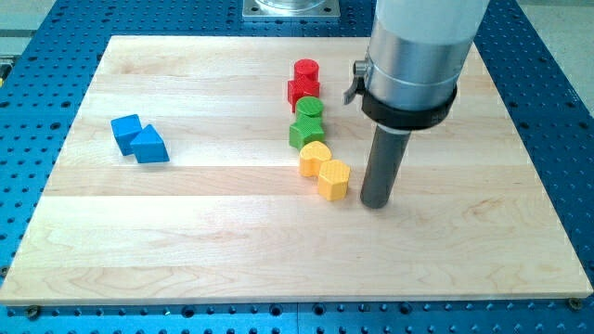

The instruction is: Slide the triangle below the hexagon

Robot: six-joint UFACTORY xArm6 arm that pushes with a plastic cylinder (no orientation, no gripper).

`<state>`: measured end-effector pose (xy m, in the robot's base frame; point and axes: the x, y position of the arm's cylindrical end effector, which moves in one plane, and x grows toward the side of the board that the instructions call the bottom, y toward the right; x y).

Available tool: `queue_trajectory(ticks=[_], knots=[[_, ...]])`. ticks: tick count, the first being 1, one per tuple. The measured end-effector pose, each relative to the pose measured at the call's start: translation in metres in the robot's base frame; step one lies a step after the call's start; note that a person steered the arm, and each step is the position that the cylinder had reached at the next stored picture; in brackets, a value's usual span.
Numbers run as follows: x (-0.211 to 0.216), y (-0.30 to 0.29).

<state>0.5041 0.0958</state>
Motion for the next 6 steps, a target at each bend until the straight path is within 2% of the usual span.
queue_trajectory(ticks=[2,3,4,5,6], knots=[[-0.001,-0.044],[0.013,-0.058],[0.045,-0.129],[0.042,-0.242],[0.020,-0.330]])
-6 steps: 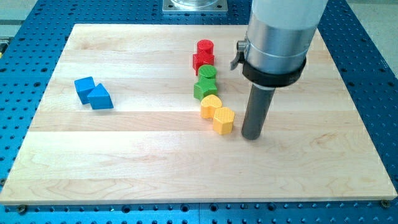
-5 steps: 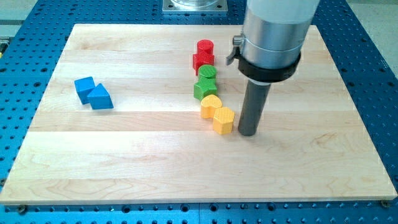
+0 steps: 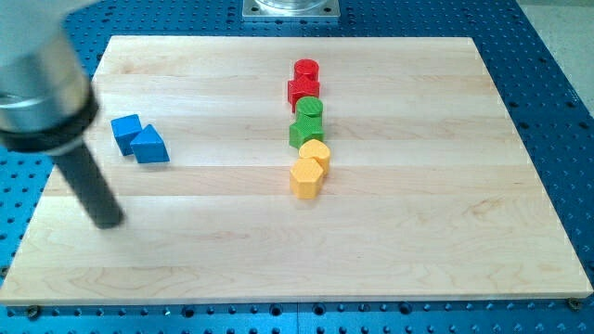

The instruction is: Slide the triangle below the hexagon

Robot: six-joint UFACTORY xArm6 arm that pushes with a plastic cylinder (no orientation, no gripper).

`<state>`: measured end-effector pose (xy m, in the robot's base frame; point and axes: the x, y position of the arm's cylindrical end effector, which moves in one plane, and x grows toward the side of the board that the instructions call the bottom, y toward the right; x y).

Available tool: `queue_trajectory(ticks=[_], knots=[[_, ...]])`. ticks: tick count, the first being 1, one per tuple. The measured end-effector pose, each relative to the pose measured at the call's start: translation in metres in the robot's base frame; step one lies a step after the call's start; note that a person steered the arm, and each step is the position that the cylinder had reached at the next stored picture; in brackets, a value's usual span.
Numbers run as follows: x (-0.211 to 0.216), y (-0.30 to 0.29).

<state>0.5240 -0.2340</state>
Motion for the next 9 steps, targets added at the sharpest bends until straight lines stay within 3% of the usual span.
queue_trajectory(ticks=[4,5,9], knots=[[-0.118,0.040],[-0.120,0.081],[-0.099,0.133]])
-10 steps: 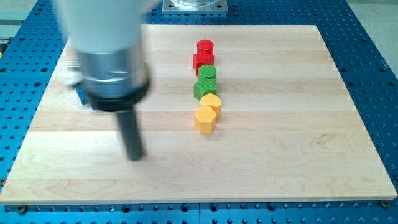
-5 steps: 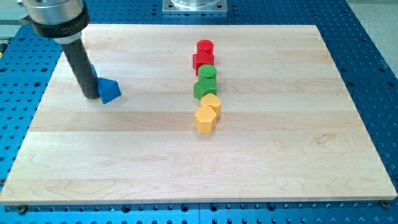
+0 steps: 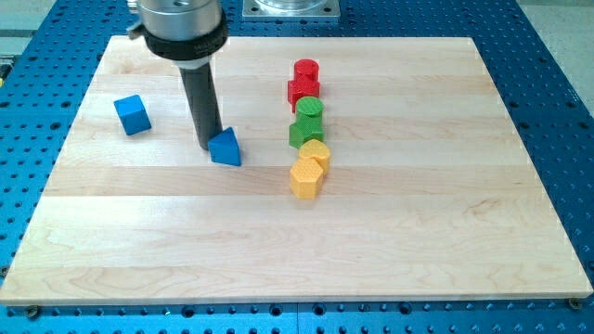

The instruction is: Slide the triangle below the hexagon

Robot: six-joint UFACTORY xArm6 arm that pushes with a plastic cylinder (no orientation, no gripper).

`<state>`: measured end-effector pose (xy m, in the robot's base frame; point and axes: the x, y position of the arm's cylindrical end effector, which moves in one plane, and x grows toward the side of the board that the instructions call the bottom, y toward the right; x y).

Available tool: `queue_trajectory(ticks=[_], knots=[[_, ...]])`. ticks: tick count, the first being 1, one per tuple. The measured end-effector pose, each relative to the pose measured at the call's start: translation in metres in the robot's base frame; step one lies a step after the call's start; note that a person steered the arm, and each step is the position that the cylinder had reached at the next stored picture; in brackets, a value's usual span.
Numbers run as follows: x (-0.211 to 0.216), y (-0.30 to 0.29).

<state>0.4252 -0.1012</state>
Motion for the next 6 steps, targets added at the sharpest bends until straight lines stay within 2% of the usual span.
queue_trajectory(ticks=[2,4,5,6], knots=[[-0.021,0.051],[0.027,0.035],[0.000,0.023],[0.008,0.021]])
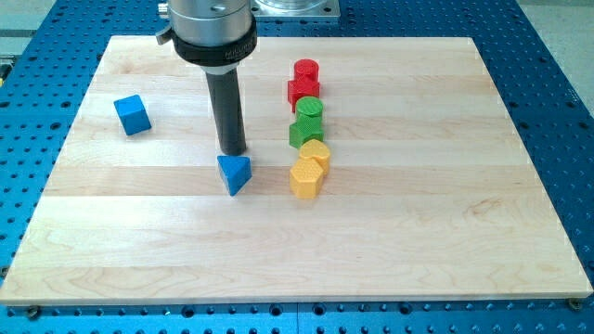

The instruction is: Slide the triangle below the hexagon

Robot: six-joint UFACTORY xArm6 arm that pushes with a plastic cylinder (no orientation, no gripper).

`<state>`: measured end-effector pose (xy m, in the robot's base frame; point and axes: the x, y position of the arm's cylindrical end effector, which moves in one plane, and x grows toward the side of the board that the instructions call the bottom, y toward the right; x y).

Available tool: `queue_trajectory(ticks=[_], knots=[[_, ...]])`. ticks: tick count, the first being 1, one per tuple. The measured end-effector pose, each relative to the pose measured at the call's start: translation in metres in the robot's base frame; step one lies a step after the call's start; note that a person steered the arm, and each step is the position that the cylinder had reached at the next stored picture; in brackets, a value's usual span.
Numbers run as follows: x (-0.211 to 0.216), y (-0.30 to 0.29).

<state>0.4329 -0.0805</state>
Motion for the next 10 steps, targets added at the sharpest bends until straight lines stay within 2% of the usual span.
queue_trajectory(ticks=[2,4,5,6,7,9,10], knots=[[0.061,-0.018],[0.074,-0.024],[0.074,0.018],[0.046,0.040],[0.041,0.038],[0.094,0.015],[0.106,0.039]])
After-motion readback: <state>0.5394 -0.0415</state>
